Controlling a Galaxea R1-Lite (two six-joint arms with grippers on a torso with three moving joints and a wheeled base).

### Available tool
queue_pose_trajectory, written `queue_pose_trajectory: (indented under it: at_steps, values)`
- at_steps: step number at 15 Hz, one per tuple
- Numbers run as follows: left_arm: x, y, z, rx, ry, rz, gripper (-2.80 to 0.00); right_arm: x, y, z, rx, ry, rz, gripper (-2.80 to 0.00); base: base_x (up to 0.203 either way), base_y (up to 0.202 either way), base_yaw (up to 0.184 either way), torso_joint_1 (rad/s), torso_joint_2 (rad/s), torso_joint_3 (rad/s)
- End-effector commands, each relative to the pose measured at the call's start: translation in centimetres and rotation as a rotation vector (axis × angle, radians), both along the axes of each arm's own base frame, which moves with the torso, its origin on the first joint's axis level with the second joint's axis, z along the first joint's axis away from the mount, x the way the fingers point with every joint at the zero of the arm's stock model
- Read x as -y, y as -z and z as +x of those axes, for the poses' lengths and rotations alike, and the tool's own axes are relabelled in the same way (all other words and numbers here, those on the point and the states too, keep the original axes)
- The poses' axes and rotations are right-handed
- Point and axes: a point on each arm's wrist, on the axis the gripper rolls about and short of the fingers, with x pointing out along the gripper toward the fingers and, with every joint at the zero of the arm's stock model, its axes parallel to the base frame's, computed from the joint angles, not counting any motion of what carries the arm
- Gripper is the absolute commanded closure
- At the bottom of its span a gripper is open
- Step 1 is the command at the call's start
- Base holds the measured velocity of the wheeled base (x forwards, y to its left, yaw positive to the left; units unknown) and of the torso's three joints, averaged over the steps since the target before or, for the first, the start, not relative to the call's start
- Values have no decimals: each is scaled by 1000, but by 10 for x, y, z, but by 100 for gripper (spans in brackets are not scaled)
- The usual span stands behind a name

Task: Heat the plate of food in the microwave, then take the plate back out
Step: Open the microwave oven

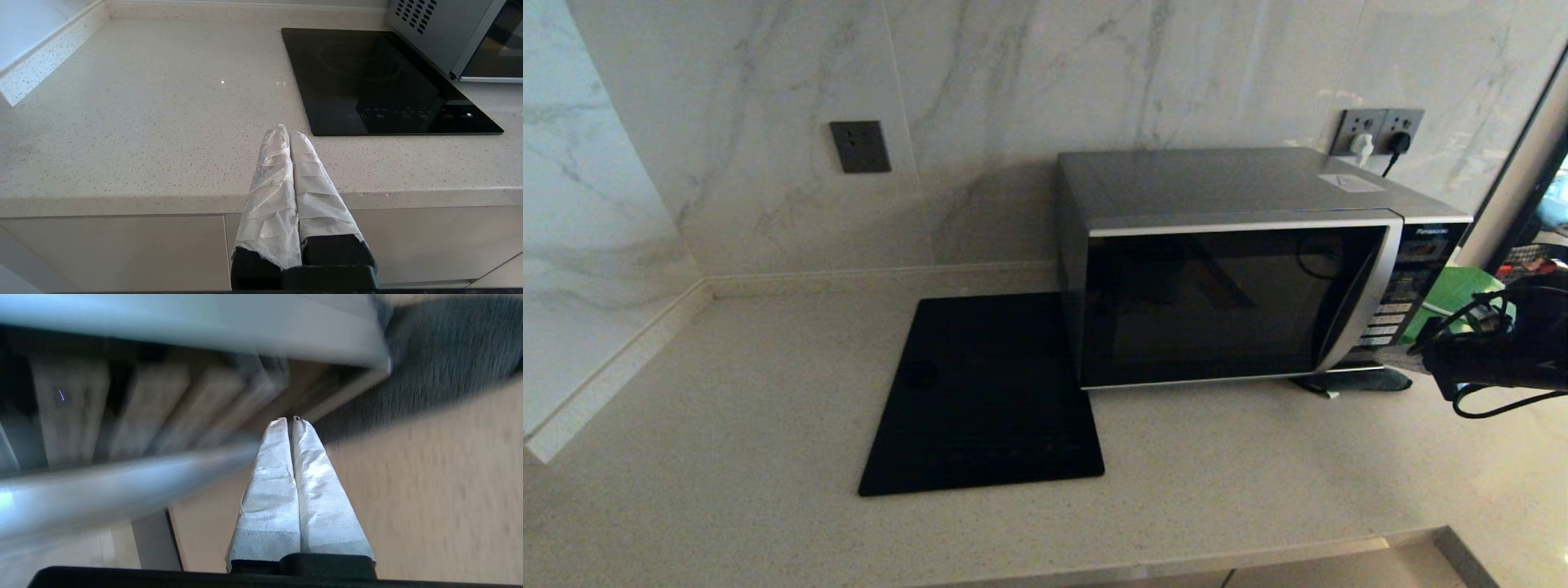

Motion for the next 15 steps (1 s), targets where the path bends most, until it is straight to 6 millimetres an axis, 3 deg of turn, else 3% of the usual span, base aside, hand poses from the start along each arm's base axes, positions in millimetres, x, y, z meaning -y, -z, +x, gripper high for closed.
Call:
queue_pose_trajectory:
  at_steps: [1,15]
  values:
    - [0,0,0,1,0,-1,0,-2,9,6,-8,2,4,0,0,0,0,0,0,0]
    - [0,0,0,1,-2,-1,0,-4,12,15,-10,14,-13,0,0,0,0,0,0,0]
